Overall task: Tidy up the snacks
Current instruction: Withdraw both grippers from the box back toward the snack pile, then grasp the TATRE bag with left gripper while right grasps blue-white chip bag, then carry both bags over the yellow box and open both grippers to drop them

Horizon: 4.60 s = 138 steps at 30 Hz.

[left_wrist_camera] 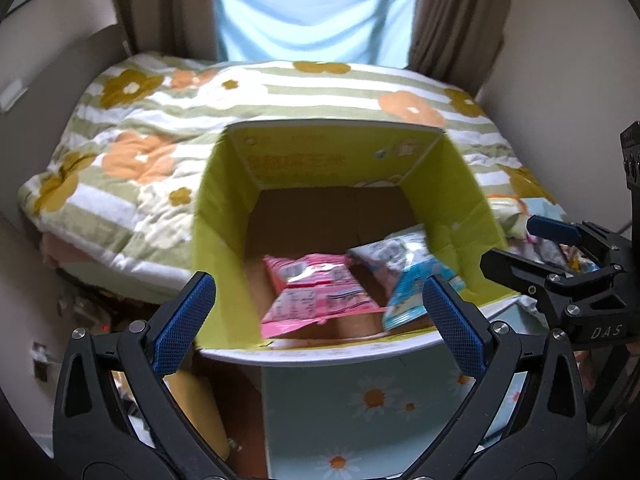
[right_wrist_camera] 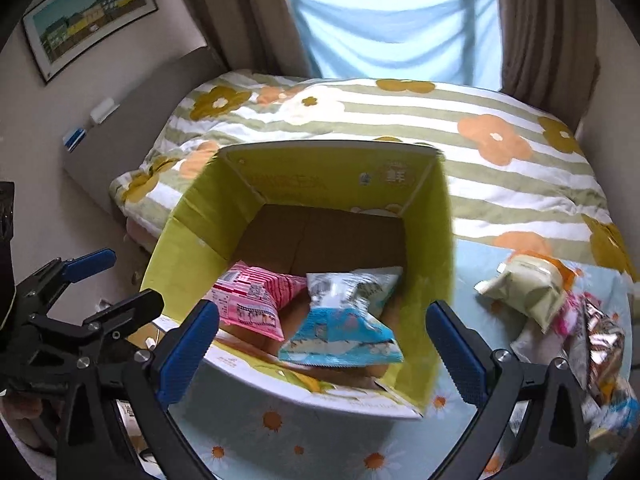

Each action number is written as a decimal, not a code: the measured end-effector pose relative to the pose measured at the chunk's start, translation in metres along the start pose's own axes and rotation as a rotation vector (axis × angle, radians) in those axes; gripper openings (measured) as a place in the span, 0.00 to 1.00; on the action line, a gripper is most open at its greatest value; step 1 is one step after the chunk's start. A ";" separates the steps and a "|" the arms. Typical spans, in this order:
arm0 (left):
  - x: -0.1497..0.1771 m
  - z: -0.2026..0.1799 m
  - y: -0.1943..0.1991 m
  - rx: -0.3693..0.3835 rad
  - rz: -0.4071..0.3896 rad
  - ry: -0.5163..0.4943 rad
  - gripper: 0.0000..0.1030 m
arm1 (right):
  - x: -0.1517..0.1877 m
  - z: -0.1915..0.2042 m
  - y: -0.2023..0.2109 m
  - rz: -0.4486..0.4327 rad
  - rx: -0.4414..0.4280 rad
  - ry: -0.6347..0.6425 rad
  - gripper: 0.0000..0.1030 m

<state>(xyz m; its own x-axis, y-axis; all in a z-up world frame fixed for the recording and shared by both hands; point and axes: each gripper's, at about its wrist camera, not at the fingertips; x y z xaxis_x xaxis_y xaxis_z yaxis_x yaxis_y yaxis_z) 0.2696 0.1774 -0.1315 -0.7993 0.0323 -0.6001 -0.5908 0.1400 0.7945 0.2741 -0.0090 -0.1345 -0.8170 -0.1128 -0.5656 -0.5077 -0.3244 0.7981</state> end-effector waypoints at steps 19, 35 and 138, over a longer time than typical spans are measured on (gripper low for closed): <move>-0.029 -0.200 -0.017 0.258 0.013 -0.208 1.00 | 0.066 -0.157 0.132 -0.131 0.334 -0.186 1.00; -0.029 -0.426 -0.125 0.270 0.206 -0.270 1.00 | 0.143 -0.319 0.157 -0.022 0.390 -0.379 1.00; -0.078 0.026 -0.125 -0.025 0.167 0.121 0.73 | -0.058 -0.031 -0.036 -0.028 0.030 -0.082 0.52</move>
<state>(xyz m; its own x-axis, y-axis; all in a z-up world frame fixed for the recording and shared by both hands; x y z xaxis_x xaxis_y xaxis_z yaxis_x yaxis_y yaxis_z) 0.4089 0.1836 -0.1862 -0.8928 -0.0662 -0.4456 -0.4505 0.1185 0.8849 0.3480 -0.0203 -0.1373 -0.8213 -0.0268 -0.5698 -0.5375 -0.2981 0.7888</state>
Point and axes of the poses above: each gripper's, at about its wrist camera, not at the fingertips, and y roughly against the way its jaws point, z to its left, x to its underside, and after that the axes turned 1 degree about -z, right-handed
